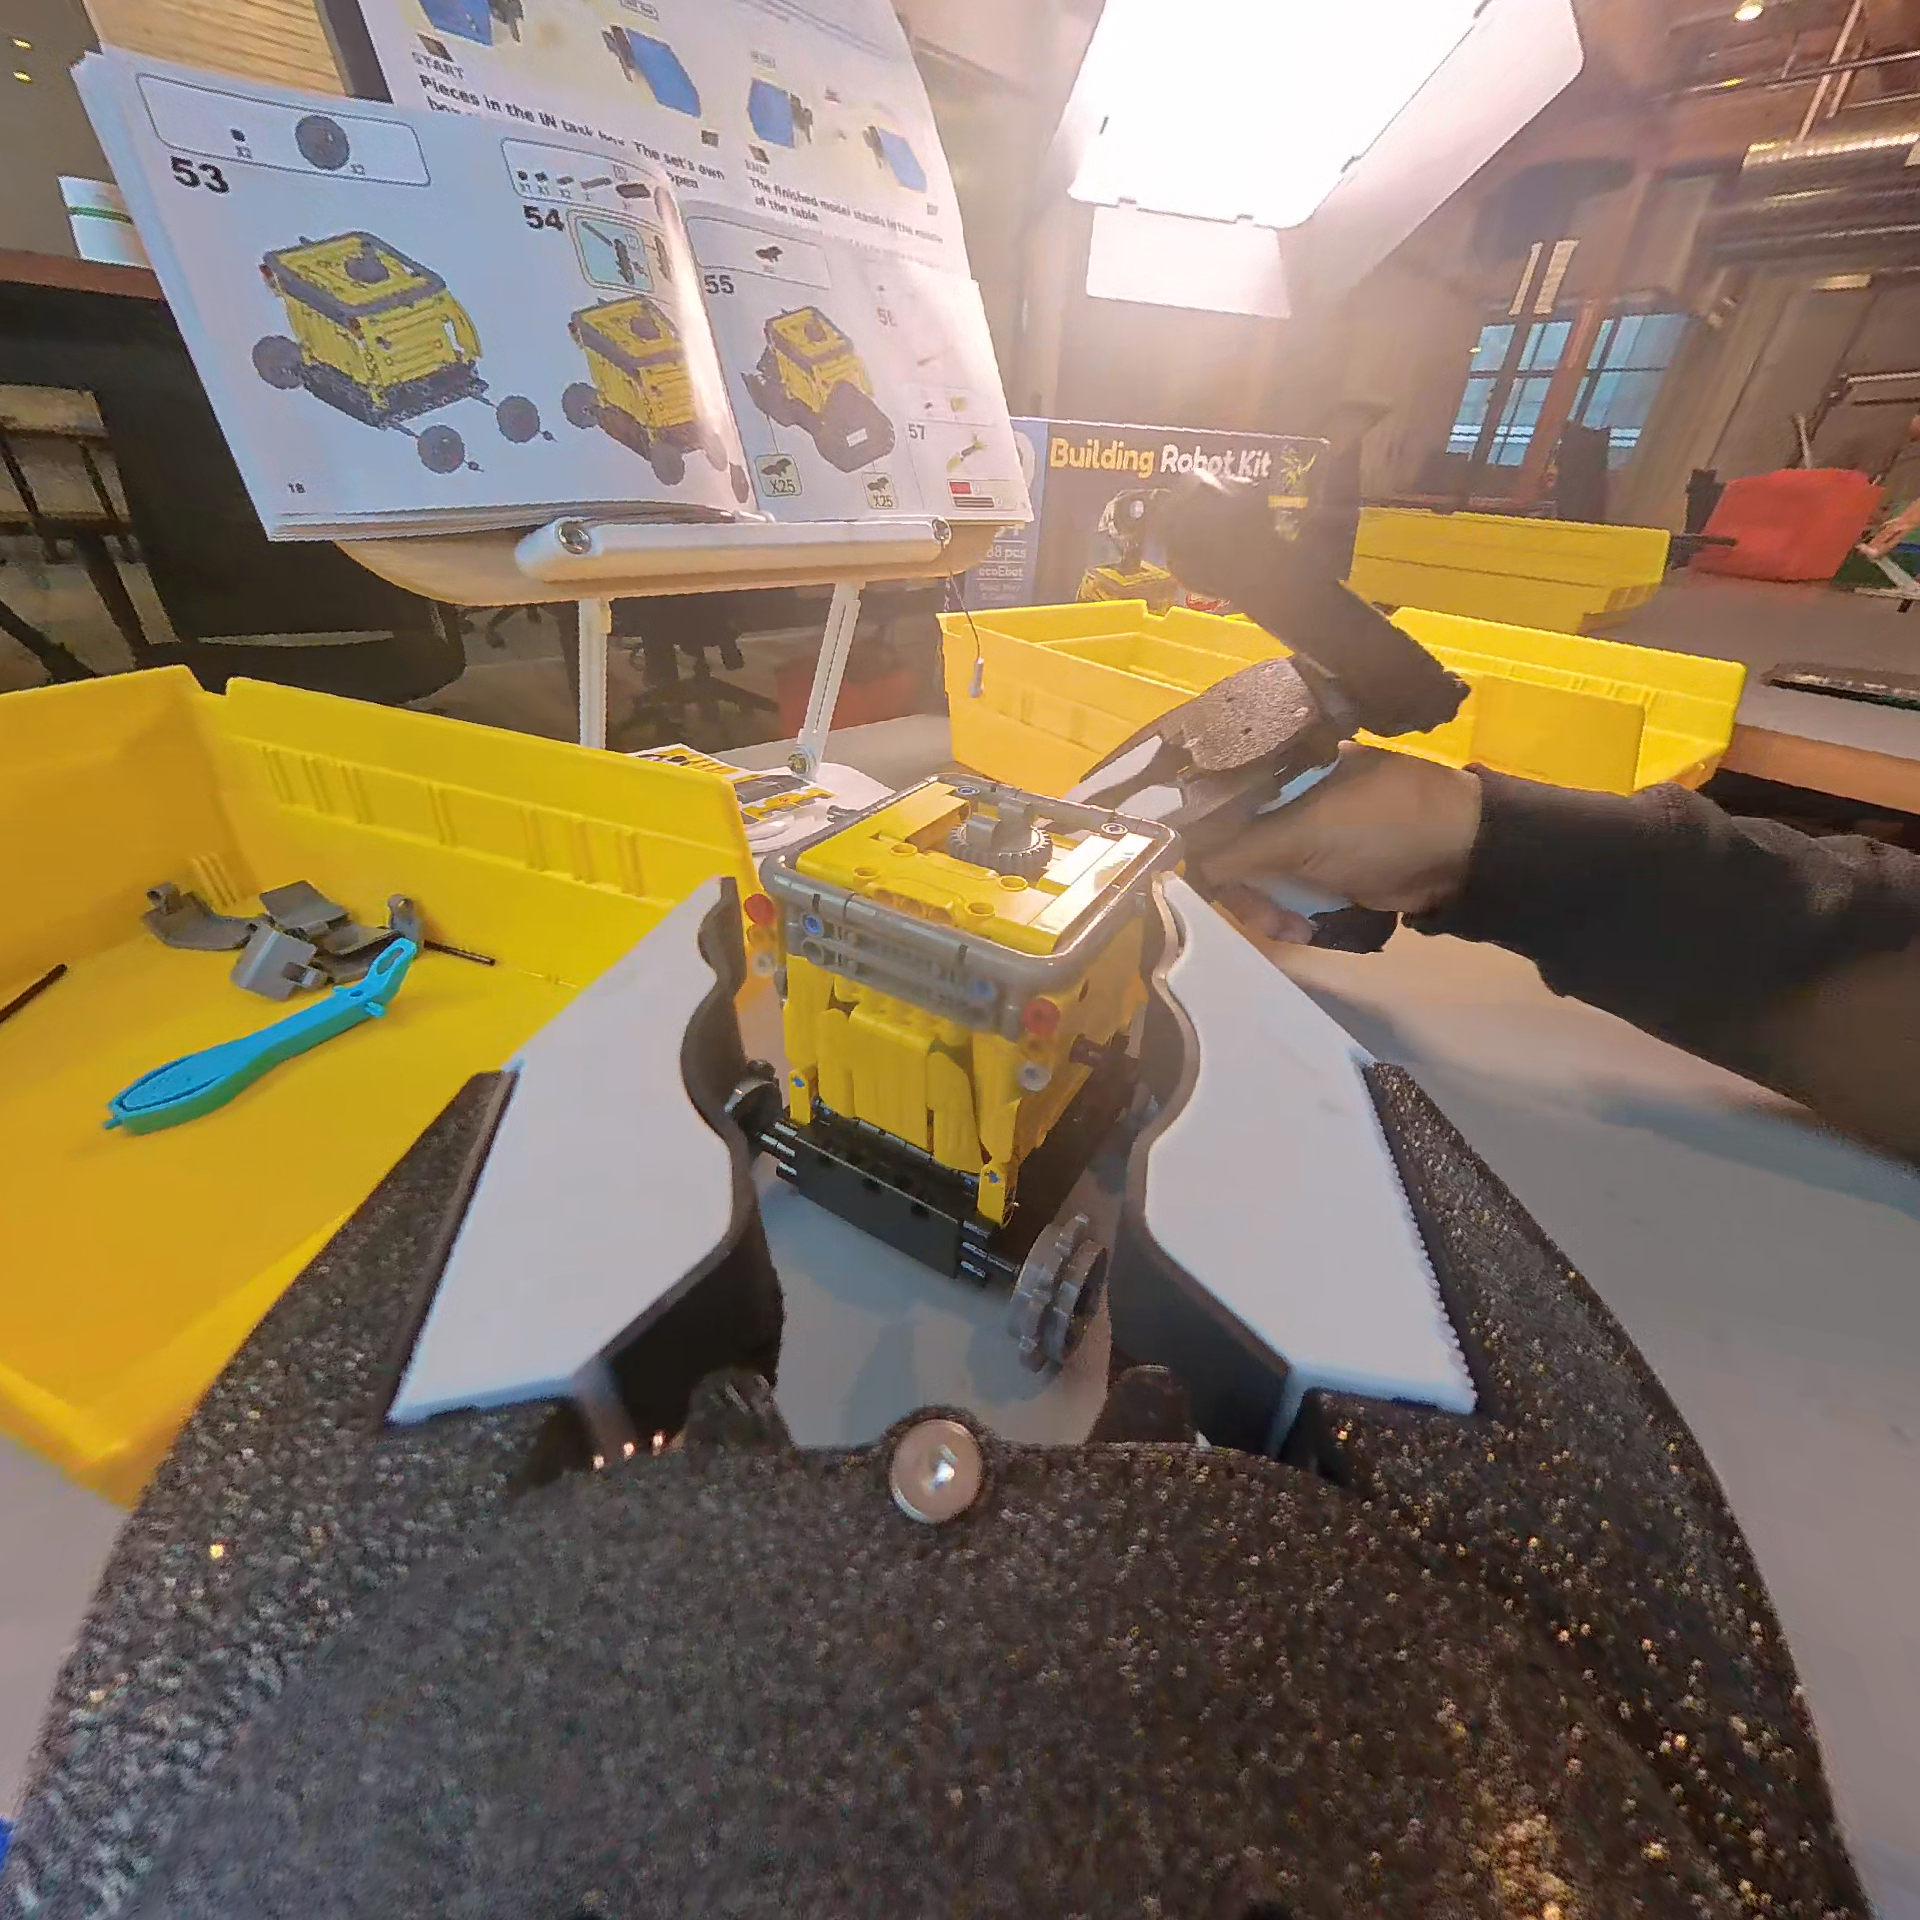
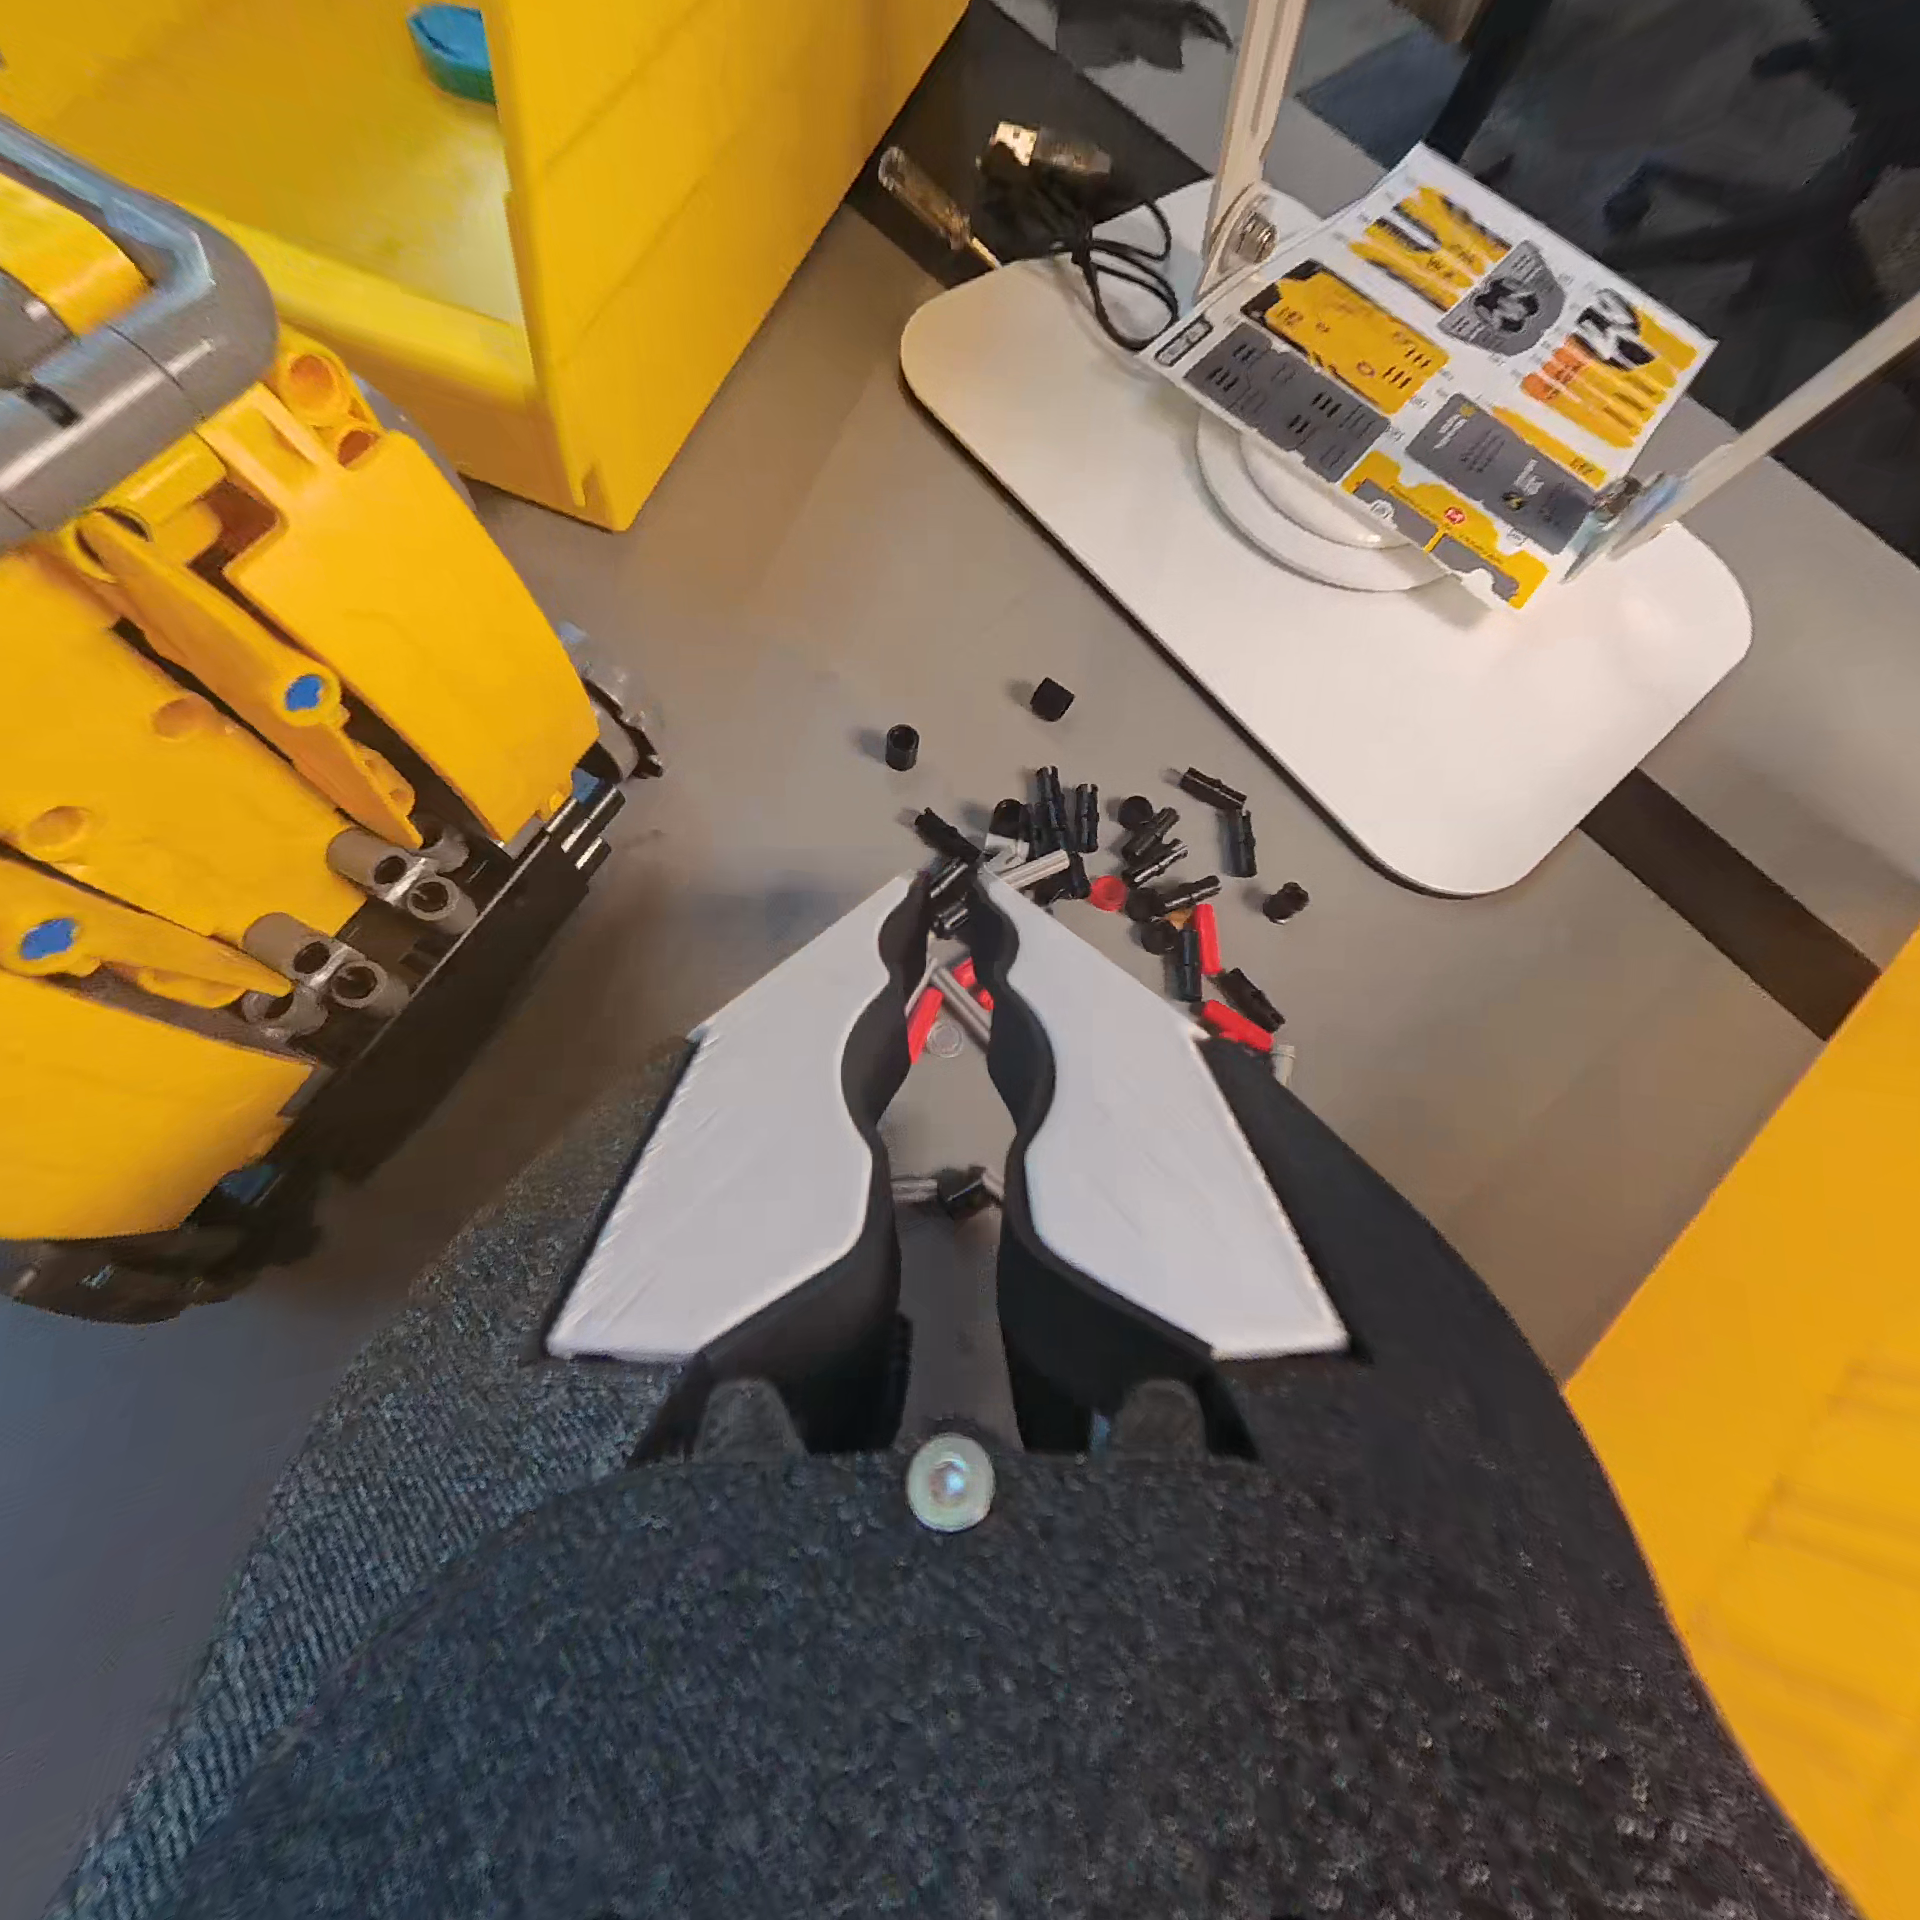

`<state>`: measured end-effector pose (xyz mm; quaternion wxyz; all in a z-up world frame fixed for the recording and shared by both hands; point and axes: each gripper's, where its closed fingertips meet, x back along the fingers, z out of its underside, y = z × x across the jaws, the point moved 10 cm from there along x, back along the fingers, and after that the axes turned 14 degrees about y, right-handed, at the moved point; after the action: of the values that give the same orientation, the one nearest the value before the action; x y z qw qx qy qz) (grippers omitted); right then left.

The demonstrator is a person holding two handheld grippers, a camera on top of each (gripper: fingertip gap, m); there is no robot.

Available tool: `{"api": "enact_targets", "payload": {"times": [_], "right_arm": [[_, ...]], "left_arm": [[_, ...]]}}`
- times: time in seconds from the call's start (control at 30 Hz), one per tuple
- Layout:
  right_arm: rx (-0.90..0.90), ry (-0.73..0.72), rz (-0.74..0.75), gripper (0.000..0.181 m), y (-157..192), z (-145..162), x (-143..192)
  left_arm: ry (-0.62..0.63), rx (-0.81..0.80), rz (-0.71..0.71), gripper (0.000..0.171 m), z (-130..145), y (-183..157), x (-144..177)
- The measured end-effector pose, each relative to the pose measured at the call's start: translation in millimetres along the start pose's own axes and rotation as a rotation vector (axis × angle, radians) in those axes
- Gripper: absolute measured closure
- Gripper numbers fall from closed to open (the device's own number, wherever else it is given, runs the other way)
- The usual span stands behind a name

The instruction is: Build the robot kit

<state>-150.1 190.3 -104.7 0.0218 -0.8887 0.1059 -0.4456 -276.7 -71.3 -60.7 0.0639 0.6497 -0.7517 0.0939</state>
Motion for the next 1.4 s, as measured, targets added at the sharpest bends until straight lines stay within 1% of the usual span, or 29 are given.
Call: {"api": "enact_targets", "payload": {"times": [0.23,0.53,0.67,0.83,1.07,1.4], "right_arm": [[0.079,0.125,-0.017,0.174,2.4,-5.8,-15.2],[0.097,0.179,-0.027,0.171,2.5,-15.1,-22.8],[0.092,0.191,-0.056,0.175,1.9,-16.0,-23.3],[0.077,0.201,-0.087,0.176,-0.9,-16.9,-23.9],[0.061,0.180,-0.098,0.176,-3.5,-16.8,-21.5],[0.063,0.016,-0.075,0.176,1.7,-20.7,4.4]], "left_arm": [[0.002,0.026,0.036,0.101,0.2,2.5,-0.4],[-0.017,0.065,0.057,0.103,-0.3,6.8,3.4],[-0.019,0.071,0.063,0.104,-0.6,7.3,4.2],[-0.017,0.072,0.067,0.105,-0.6,7.2,4.8],[-0.018,0.075,0.062,0.106,-0.7,8.5,5.8],[-0.014,0.072,0.057,0.106,-0.4,8.8,5.6]]}}
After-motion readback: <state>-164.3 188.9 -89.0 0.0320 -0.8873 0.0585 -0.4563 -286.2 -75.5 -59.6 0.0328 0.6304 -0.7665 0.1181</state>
